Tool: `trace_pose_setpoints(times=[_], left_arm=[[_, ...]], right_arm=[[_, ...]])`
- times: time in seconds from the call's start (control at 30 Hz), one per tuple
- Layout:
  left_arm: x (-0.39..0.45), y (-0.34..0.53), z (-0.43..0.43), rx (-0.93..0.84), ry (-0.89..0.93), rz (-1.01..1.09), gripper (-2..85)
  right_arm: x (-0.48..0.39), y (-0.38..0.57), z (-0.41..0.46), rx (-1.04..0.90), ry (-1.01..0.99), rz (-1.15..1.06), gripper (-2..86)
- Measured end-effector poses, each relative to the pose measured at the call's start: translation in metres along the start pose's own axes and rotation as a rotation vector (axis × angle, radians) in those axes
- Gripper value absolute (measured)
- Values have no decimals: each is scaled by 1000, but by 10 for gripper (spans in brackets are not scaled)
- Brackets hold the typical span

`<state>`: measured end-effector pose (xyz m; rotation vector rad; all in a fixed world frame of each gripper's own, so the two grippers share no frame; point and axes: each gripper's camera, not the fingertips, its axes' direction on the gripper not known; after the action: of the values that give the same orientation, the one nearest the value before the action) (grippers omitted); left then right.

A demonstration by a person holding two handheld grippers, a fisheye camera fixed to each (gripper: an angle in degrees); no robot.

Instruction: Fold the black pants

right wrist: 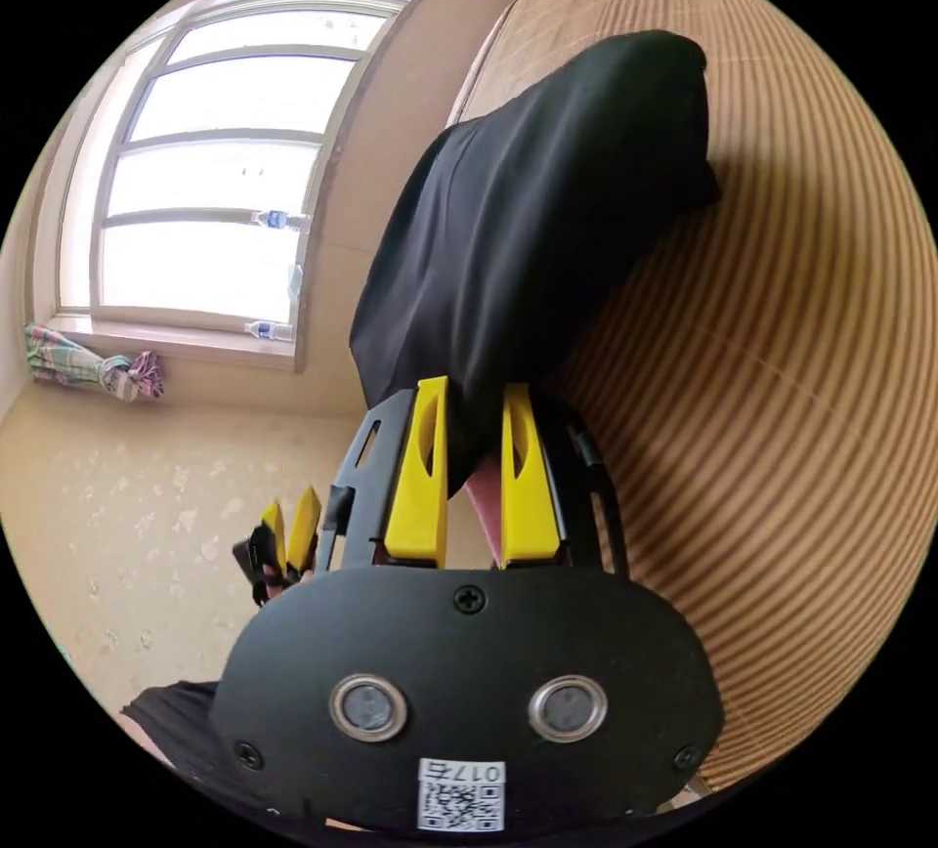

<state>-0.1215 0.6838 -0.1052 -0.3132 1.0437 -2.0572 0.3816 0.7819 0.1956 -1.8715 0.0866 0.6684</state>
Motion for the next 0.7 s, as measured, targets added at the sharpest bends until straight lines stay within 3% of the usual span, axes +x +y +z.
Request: trace_pose_setpoints(times=[0.17, 0.3, 0.4, 0.5, 0.57, 0.7], left_arm=[[-19, 102, -36, -151, -142, -45, 105], [-37, 150, -16, -202, -44, -187, 105], [-26, 159, 14, -287, 29, -156, 104], [2, 153, 42, -373, 75, -22, 104], [28, 143, 56, -397, 127, 94, 105], [91, 139, 86, -450, 279, 279, 103]], right_arm=[[-70, -91, 87, -47, 108, -81, 81], [-90, -138, 106, -110, 97, -188, 75], [-90, -135, 69, 27, 84, -212, 58], [-77, -96, 21, 88, -15, -197, 44], [-75, -35, -22, 74, -24, -318, 33], [-56, 91, -96, 162, 339, -380, 24]])
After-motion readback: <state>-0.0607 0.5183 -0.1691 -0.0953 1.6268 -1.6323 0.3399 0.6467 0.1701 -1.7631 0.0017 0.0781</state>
